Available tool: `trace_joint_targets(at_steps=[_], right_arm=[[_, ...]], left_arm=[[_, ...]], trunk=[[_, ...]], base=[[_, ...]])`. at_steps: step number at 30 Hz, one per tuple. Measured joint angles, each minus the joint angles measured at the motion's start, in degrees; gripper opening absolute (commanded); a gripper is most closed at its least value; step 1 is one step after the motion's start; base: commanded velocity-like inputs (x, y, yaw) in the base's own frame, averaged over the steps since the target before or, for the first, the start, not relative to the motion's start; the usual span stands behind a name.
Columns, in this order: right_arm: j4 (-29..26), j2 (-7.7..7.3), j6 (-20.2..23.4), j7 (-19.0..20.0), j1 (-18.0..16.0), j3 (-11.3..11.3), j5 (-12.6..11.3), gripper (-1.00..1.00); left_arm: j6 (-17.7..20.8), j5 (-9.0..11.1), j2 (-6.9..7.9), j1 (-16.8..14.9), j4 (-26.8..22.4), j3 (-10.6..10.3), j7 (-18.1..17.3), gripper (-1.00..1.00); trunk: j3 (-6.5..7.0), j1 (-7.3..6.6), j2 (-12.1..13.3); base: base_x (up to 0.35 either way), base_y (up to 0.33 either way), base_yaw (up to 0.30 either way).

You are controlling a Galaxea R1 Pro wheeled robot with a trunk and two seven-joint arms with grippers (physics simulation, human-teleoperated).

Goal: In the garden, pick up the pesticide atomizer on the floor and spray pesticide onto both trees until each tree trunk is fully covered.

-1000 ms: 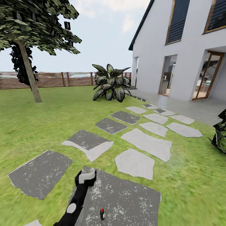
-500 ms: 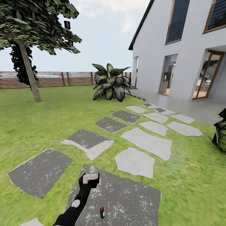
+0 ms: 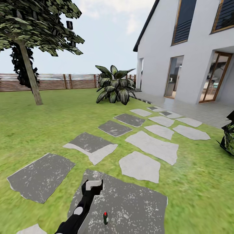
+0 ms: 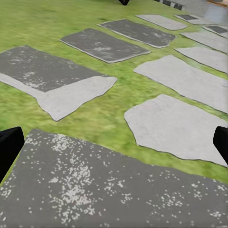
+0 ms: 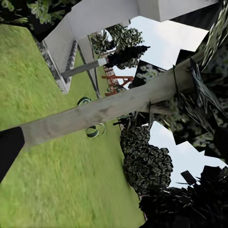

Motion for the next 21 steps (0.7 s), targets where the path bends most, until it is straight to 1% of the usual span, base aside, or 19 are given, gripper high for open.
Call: trace_joint_targets(at_steps=[4, 5, 11, 13, 14, 17, 21], right_arm=[[-3.5, 0.06, 0.0, -0.1, 0.0, 0.0, -0.1, 1.00], [-5.6, 0.06, 0.0, -0.2, 0.0, 0.0, -0.1, 1.00], [-7.4, 0.16, -0.1, -0.2, 0.0, -0.2, -0.4, 1.00], [-7.7, 0.71, -0.1, -0.1, 0.0, -0.2, -0.5, 1.00], [-7.8, 1.54, -0.1, -0.1, 0.0, -0.2, -0.5, 1.00], [-7.9, 2.20, -0.1, 0.0, 0.0, -0.3, -0.5, 1.00], [-7.9, 3.04, -0.1, 0.0, 0.0, -0.2, -0.5, 1.00]], left_arm=[[0.0, 0.0, 0.00, 0.0, 0.0, 0.0, 0.0, 1.00], [0.0, 0.0, -0.02, 0.0, 0.0, 0.0, 0.0, 1.00], [0.0, 0.0, -0.06, 0.0, 0.0, 0.0, 0.0, 1.00], [0.0, 0.0, -0.08, 0.0, 0.0, 0.0, 0.0, 1.00], [0.0, 0.0, -0.08, 0.0, 0.0, 0.0, 0.0, 1.00], [0.0, 0.0, -0.09, 0.0, 0.3, 0.0, 0.0, 1.00], [0.0, 0.0, -0.32, 0.0, 2.0, -0.1, -0.1, 1.00]], trunk=[[-0.72, 0.88, -1.6], [-0.90, 1.10, -2.0], [-1.98, 2.42, -4.4], [-2.33, 2.86, -5.2], [-2.51, 3.08, -5.6], [-3.05, 3.74, -6.8], [-3.77, 4.61, -8.4]], base=[[0.000, 0.000, 0.000], [0.000, 0.000, 0.000], [0.000, 0.000, 0.000], [0.000, 0.000, 0.000], [0.000, 0.000, 0.000], [0.000, 0.000, 0.000], [0.000, 0.000, 0.000]])
